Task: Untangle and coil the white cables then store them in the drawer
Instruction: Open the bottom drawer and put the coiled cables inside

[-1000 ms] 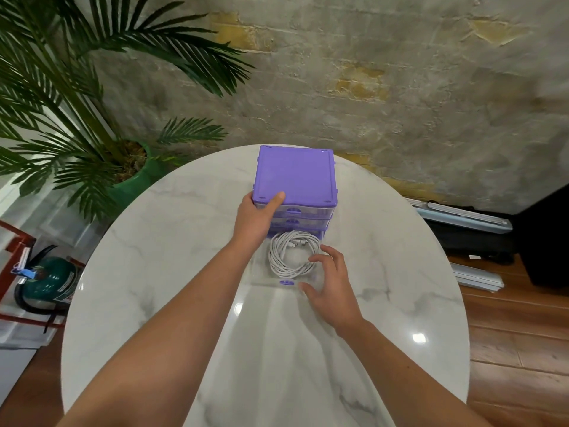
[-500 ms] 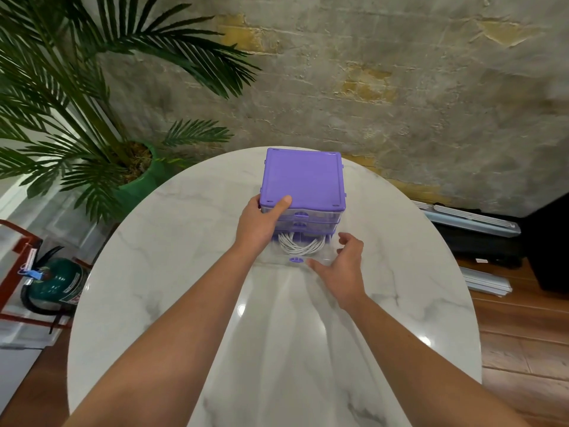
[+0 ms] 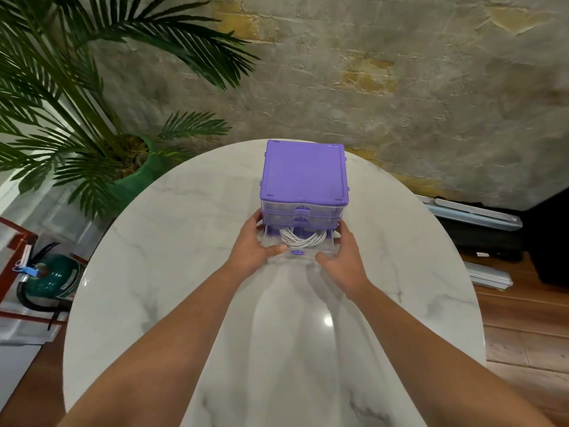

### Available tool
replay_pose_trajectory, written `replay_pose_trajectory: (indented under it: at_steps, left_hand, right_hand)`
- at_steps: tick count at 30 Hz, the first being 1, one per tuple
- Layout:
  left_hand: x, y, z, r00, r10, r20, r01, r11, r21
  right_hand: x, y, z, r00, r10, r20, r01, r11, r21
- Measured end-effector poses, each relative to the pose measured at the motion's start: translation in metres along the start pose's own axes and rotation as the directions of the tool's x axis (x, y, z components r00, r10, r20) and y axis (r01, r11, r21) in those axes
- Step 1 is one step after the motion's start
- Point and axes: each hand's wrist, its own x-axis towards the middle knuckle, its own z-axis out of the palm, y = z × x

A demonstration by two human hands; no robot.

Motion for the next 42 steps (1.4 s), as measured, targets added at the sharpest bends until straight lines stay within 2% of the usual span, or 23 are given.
replay_pose_trajectory:
  at_steps: [5,15,24,33,42]
  left_hand:
    - [0.004,-0.003,0.002,0.997,0.01,-0.073,-0.007,0.999,0.036]
    - [0.014,0.0,0.008,0.967,-0.005,-0.253,0.051,0.983,0.175]
    - [0.018,0.004,0.009,0.946,-0.004,-0.323,0.088,0.965,0.246]
    - [0.018,-0.002,0.008,0.957,0.031,-0.289,0.037,0.973,0.228]
    - [0.018,-0.011,0.005,0.963,0.047,-0.267,0.014,0.975,0.22]
  right_hand:
    - [0.01,0.004,0.001,0.999,0.033,-0.026,-0.035,0.995,-0.095]
    - [0.025,0.007,0.004,0.987,0.068,-0.142,-0.076,0.996,-0.048]
    - [0.032,0.003,0.003,0.974,0.102,-0.204,-0.114,0.992,-0.048]
    - [0.026,0.004,0.005,0.971,0.099,-0.216,-0.108,0.994,-0.029]
    - [0.025,0.0,0.006,0.969,0.123,-0.215,-0.15,0.982,-0.114]
